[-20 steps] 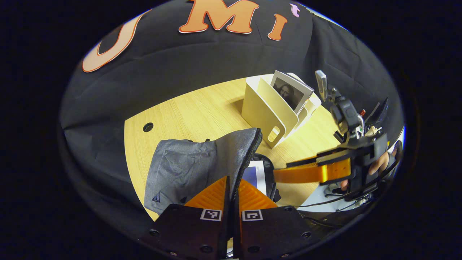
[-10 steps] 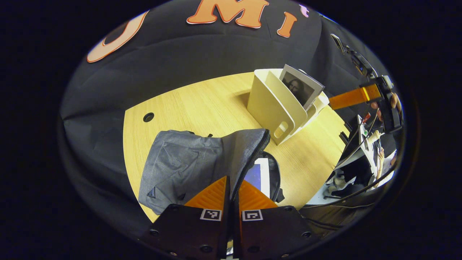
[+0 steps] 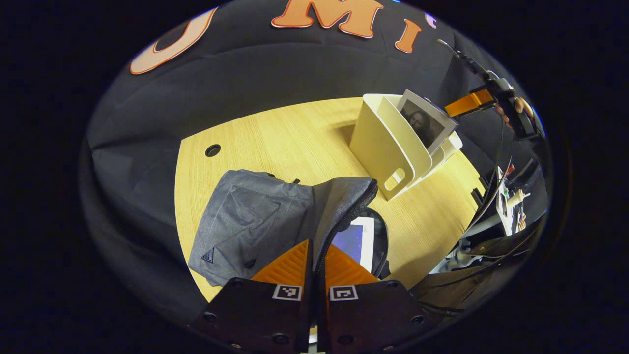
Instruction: Open the schoolbag, grab two books from the bookshelf and put them into the schoolbag.
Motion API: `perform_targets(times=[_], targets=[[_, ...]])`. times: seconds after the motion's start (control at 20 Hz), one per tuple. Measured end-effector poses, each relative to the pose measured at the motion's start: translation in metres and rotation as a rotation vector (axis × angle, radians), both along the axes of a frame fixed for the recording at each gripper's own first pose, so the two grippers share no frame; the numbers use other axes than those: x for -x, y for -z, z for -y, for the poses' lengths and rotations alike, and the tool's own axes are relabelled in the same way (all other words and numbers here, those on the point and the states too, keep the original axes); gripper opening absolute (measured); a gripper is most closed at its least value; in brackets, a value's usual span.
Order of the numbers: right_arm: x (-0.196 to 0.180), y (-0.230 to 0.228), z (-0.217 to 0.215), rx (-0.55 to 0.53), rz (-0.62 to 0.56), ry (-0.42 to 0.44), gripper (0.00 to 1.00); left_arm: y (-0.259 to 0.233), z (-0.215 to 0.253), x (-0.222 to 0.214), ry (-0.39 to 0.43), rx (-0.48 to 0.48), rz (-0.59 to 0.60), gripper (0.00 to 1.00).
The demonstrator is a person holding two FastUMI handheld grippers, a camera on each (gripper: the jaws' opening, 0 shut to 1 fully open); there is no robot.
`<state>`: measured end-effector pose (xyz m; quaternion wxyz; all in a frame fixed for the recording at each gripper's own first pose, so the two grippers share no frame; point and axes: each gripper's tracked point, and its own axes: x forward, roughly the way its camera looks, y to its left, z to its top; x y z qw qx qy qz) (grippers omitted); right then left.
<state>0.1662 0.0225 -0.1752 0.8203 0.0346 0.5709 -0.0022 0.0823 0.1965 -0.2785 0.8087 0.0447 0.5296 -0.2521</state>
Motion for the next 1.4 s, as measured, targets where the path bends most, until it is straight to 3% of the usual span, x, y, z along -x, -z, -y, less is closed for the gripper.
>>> perform_targets(times=[0.25,0.35,0.45,0.5,0.55,0.6,0.9,1.15,1.2,1.25,1.4], targets=[[-0.020,0.028,0.001,-0.011,-0.064,-0.007,0.83,0.003,-0.003,0.002,-0.039,-0.025,-0.020,0.07],[-0.026,0.041,-0.004,-0.013,-0.094,-0.012,0.67,0.003,0.000,0.004,-0.052,-0.036,-0.027,0.07],[-0.027,0.049,-0.002,0.006,-0.111,-0.004,0.58,0.003,0.000,0.005,-0.053,-0.041,-0.029,0.07],[-0.026,0.051,-0.003,0.007,-0.117,0.001,0.61,0.003,0.001,0.006,-0.053,-0.043,-0.029,0.07],[-0.025,0.052,-0.006,-0.001,-0.123,0.010,0.47,0.002,0.000,0.007,-0.052,-0.045,-0.031,0.07],[-0.023,0.051,-0.009,-0.005,-0.126,0.015,0.39,0.003,0.000,0.008,-0.048,-0.045,-0.027,0.07],[0.017,0.020,0.001,0.014,-0.089,0.057,0.35,0.005,-0.001,0.012,-0.011,-0.031,-0.017,0.07],[0.077,-0.003,-0.001,-0.026,-0.045,0.151,0.33,0.011,-0.001,0.025,0.053,-0.026,-0.008,0.07],[0.092,-0.005,-0.004,-0.042,-0.034,0.181,0.24,0.011,-0.002,0.026,0.058,-0.019,-0.002,0.07],[0.107,-0.006,-0.008,-0.064,-0.027,0.213,0.33,0.011,-0.002,0.028,0.063,-0.010,-0.002,0.07],[0.146,-0.007,-0.020,-0.115,-0.019,0.291,0.33,0.011,-0.006,0.028,0.103,-0.009,0.003,0.07]])
